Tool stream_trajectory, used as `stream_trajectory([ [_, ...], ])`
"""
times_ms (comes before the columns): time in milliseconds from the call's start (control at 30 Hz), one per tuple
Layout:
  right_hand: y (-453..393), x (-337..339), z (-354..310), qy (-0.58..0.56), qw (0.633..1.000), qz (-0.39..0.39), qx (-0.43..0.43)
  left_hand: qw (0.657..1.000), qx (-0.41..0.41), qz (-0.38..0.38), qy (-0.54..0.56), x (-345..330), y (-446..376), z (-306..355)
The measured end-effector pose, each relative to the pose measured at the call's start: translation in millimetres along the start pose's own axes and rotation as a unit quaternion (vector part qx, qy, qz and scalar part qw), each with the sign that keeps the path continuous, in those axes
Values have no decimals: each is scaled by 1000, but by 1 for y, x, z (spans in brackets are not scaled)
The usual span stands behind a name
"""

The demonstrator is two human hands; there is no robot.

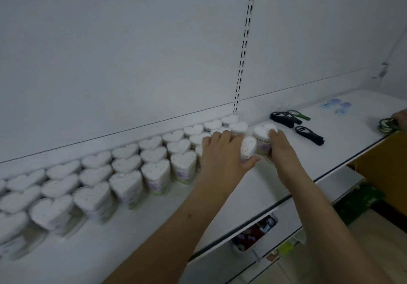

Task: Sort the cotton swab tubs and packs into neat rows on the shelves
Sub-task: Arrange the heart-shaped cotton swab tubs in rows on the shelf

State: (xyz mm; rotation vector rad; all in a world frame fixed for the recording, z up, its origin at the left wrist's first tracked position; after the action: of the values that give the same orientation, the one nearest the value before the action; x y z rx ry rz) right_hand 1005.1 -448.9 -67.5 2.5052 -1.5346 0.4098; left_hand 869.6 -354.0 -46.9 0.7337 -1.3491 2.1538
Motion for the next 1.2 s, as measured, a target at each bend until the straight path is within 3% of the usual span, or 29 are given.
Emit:
stream_trajectory([
  [133, -26, -8, 15, 67, 997, -35, 25, 994, 56, 7, -97, -28, -14, -2],
  [267, -34, -21, 25, 123, 988, -80, 40, 986, 44, 13, -162, -39, -11, -7],
  [467, -30, -11, 35, 59, 988, -117, 87, 986, 37, 3, -162, -35, 5, -5],
  [933, -26, -20, 43, 149, 961, -84, 216, 994, 21, -32, -107, -27, 0, -23],
  [1100, -21, -18, 36, 158, 966, -89, 183, 992, 31, -54, -107, -22, 3, -21],
  [1200, 7, -9, 15, 128, 974, 9, 187, 995, 54, 27, -81, 9, 16, -10],
])
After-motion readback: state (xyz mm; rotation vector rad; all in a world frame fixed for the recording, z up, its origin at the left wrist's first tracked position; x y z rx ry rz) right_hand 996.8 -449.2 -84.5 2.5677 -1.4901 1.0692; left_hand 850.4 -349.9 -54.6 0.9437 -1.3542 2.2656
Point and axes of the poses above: each hand's wrist, its own y-axis away from the middle knuckle, its own x-axis out of the back of the hand, z = x × y, the point moved 3 cm from there along -y, towards the middle knuckle, and after that the axes turned 13 degrees about y, right-handed, at the moved point
